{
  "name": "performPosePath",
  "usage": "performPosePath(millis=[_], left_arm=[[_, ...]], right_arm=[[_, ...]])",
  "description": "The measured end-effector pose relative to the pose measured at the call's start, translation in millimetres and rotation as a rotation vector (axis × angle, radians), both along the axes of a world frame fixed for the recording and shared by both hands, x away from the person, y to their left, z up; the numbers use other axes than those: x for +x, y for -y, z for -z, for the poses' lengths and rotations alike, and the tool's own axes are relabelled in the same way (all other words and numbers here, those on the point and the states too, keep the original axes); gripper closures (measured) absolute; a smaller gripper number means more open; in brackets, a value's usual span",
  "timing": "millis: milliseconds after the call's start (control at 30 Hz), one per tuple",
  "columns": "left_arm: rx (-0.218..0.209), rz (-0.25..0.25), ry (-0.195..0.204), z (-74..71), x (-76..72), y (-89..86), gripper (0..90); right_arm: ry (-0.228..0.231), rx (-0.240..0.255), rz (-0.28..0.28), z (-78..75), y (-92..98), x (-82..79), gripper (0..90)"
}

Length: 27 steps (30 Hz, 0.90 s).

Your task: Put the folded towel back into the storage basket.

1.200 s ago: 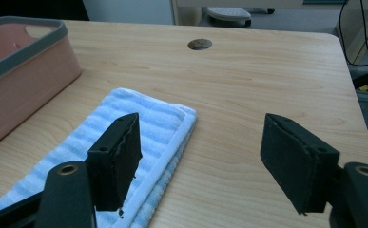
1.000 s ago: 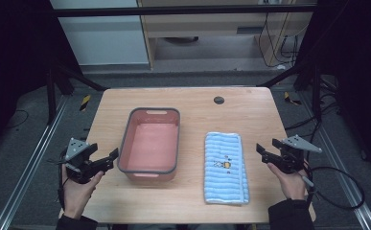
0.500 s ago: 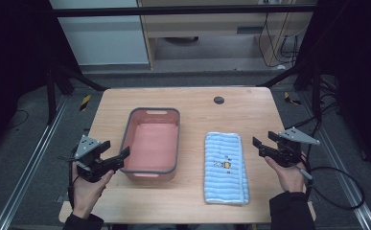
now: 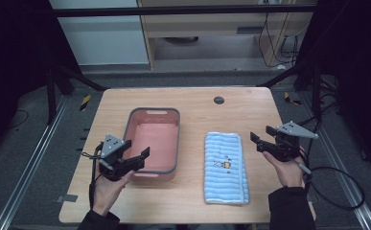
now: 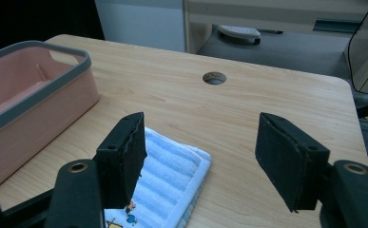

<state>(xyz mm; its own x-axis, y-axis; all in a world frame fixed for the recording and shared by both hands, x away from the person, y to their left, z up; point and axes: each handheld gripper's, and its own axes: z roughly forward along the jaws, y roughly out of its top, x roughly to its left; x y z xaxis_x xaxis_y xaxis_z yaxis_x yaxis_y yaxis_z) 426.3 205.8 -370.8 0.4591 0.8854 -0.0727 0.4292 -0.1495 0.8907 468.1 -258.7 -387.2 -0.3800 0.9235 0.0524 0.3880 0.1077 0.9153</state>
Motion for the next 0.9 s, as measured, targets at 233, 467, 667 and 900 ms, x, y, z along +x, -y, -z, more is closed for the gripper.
performPosePath(millis=[233,467,667,900], left_arm=[[0.014,0.051,0.003,2.1,1.0,28.0,29.0],[0.030,0.095,0.001,5.3,0.7,50.0,29.0],[0.029,0.125,0.005,6.2,-0.9,66.5,29.6],[0.032,0.156,-0.003,11.5,-2.9,82.5,31.2]], right_arm=[[-0.005,-0.008,-0.003,-3.6,-1.3,5.0,34.9],[0.000,-0.013,-0.010,-6.0,-7.0,9.1,35.0],[0.005,-0.022,-0.009,-7.0,-10.9,12.9,35.6],[0.006,-0.017,-0.010,-7.8,-14.2,18.6,37.3]])
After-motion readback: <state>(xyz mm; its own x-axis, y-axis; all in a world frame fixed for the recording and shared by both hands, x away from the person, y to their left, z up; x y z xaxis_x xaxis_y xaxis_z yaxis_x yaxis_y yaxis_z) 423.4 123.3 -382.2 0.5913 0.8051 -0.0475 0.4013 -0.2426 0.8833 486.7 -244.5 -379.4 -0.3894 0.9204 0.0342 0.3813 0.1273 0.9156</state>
